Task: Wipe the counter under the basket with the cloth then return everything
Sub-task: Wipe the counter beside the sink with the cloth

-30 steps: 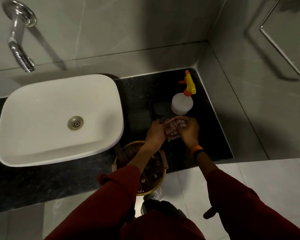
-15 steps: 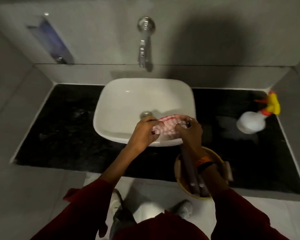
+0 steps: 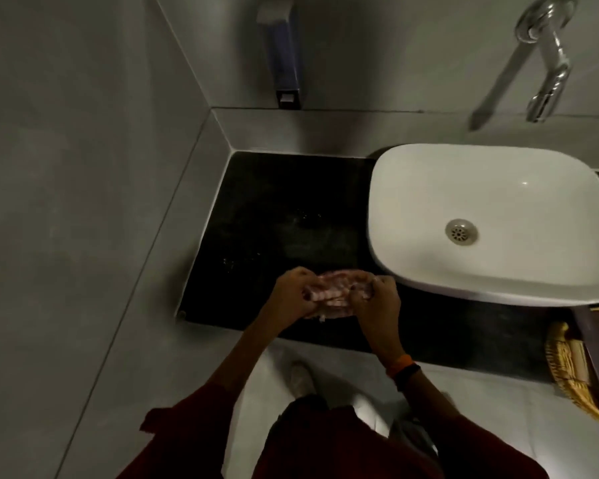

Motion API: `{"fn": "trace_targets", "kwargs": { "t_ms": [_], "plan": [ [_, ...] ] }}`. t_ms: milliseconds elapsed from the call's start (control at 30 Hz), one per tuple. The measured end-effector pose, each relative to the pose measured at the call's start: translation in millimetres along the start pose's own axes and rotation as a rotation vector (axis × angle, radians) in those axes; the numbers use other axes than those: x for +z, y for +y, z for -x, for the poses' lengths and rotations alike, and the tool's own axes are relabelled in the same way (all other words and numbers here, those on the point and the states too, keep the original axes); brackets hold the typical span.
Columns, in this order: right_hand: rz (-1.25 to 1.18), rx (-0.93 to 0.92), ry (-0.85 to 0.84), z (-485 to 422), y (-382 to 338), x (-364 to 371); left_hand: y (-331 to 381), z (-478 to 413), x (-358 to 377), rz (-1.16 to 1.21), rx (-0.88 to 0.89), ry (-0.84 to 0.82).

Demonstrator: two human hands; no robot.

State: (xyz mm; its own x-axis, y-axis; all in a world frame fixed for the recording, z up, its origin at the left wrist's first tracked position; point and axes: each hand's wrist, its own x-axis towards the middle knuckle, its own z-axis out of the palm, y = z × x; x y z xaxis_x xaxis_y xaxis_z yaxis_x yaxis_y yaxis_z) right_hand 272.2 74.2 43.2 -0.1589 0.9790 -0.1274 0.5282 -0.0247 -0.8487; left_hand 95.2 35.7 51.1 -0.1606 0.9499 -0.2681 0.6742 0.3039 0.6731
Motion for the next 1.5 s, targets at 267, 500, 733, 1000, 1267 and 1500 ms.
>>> {"fn": "trace_targets", "kwargs": {
  "t_ms": [267,500,733,1000,1267,1500],
  "plan": [
    [0.498,0.230,-0.135,-19,28,35,-66,-42,31,-0.199,0.189,-0.187],
    [0.549,0.436,0.029,-6,8,113,-123,-38,36,-0.477,0.158,0.028],
    [0.596,0.325,0.121,-49,15,152,-148,-43,43,-0.541,0.080,-0.001],
    [0.683,-0.017,-0.028,-139,29,156,-155,-46,48,-0.527,0.085,0.004],
    [0.672,-0.469,-0.293,-209,4,192,-156,-47,48,-0.550,0.112,0.031],
    [0.702,-0.579,-0.388,-213,-5,195,-157,-48,48,-0.534,0.109,0.045]
  ]
}}
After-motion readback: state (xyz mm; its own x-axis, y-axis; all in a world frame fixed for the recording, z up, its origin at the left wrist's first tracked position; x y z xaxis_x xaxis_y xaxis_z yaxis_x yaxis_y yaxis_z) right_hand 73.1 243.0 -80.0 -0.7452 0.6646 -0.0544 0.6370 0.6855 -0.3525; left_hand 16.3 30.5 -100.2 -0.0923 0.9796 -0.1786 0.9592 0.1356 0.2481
